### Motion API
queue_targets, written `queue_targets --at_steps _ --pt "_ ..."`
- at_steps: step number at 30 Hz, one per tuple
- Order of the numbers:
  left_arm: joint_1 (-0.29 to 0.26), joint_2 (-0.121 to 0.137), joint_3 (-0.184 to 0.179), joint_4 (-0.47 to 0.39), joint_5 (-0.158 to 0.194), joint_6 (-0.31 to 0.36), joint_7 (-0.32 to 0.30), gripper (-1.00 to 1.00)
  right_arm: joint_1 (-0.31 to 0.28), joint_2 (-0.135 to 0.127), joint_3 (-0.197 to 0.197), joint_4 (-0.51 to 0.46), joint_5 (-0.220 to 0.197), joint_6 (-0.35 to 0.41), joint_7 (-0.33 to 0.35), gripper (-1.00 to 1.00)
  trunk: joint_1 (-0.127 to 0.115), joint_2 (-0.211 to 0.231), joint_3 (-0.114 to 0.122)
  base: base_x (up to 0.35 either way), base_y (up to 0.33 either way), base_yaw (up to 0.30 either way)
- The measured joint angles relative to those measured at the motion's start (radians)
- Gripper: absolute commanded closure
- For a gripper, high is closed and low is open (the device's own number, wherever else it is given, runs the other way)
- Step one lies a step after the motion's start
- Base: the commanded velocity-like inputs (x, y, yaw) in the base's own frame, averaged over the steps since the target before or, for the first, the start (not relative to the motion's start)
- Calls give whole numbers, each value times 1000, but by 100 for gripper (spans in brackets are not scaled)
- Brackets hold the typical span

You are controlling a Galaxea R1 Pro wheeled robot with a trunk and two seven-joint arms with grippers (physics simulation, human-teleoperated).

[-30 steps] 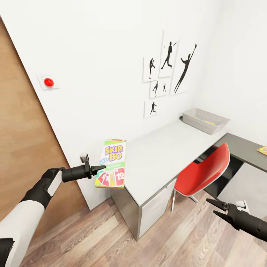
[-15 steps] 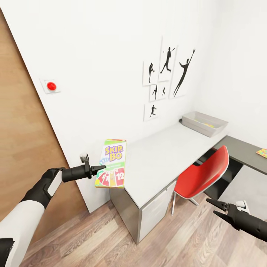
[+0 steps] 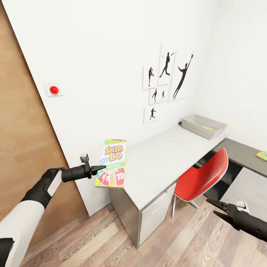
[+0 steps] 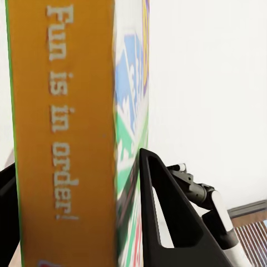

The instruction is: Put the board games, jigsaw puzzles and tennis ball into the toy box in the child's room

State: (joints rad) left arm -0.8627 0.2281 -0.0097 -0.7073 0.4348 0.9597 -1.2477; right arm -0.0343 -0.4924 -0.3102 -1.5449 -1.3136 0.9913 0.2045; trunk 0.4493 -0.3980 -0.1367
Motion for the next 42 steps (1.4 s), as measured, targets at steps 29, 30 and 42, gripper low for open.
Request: queue_targets --at_steps 29,30,42 --pt "0 -1 -1 0 0 0 -1 100 0 3 1 0 45 1 2 -100 0 0 45 0 0 0" --pt "0 -1 -1 0 -1 -1 -1 100 0 3 1 -1 44 1 2 -100 0 0 45 0 0 0" --pt "0 -3 -1 1 -2 -6 0 100 0 3 -6 0 44 2 4 -100 0 0 55 0 -222 -170"
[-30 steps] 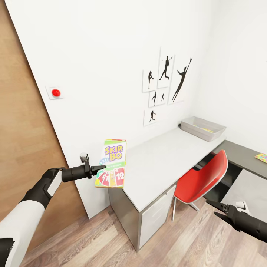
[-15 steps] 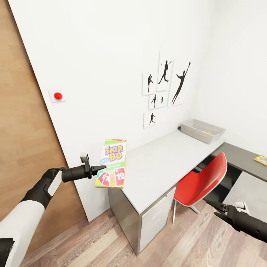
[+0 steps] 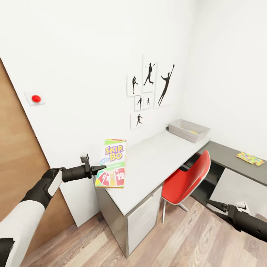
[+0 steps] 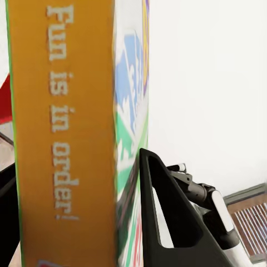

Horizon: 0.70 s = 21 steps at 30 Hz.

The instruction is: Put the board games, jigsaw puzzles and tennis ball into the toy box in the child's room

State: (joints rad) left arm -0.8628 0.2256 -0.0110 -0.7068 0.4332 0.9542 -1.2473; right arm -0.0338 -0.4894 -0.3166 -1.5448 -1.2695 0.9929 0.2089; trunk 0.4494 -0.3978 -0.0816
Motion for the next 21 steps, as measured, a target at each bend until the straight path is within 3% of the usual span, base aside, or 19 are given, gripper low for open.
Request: queue_targets --at_steps 6,10,15,21 --pt "0 -1 0 0 -1 -1 0 100 0 1 1 2 2 -4 -3 -100 0 0 1 0 -301 -49" --pt "0 -1 1 0 -1 -1 0 100 0 4 2 8 7 -81 1 -100 0 0 1 0 -294 -4" --pt "0 -3 1 0 -2 -2 0 100 0 5 4 11 66 -119 8 -100 0 0 1 29 -289 -1" --pt "0 -2 1 0 -2 -3 0 100 0 5 2 11 78 -120 9 -100 0 0 1 135 -265 0"
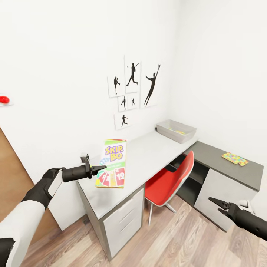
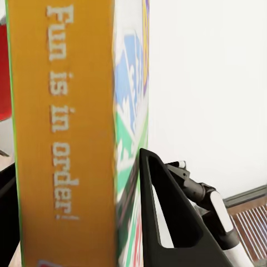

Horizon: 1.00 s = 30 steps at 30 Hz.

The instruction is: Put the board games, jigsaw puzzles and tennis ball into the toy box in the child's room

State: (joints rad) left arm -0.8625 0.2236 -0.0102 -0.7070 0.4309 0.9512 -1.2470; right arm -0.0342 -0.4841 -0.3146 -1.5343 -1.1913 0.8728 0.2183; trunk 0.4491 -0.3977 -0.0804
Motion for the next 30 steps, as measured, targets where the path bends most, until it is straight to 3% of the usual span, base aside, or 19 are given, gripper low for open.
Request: queue_targets --at_steps 7,20,30 --pt "0 1 0 0 0 -1 0 100 0 1 0 0 -1 -1 1 -100 0 0 0 190 -244 -34" --pt "0 1 0 0 0 -2 0 100 0 1 1 1 -2 -1 1 -100 0 0 8 229 -217 -233" --pt "0 -1 0 0 0 -2 1 100 0 1 1 -1 -1 -1 0 -100 0 0 9 304 -35 -24"
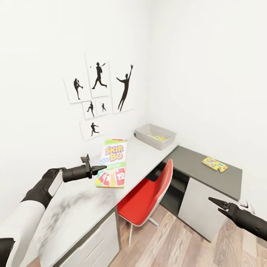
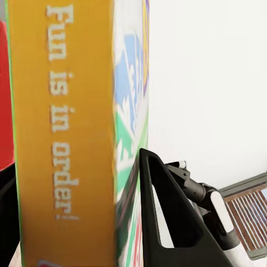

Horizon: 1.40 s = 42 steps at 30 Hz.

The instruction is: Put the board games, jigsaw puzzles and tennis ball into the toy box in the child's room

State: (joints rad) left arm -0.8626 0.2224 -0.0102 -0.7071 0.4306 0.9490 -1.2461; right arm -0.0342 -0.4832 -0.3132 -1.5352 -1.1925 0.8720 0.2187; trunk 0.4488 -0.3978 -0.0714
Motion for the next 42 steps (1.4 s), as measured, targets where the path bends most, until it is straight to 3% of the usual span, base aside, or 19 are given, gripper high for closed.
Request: queue_targets --at_steps 13,25,42 --pt "0 -2 1 0 0 -21 -1 100 0 0 0 1 4 -1 -1 -100 0 0 2 308 -61 101" --pt "0 -3 1 0 0 -24 0 100 0 0 0 1 4 -2 -2 -100 0 0 2 272 -230 -120" --pt "0 -3 2 0 2 -23 0 100 0 0 -1 1 4 -1 -1 -100 0 0 2 172 -291 39"
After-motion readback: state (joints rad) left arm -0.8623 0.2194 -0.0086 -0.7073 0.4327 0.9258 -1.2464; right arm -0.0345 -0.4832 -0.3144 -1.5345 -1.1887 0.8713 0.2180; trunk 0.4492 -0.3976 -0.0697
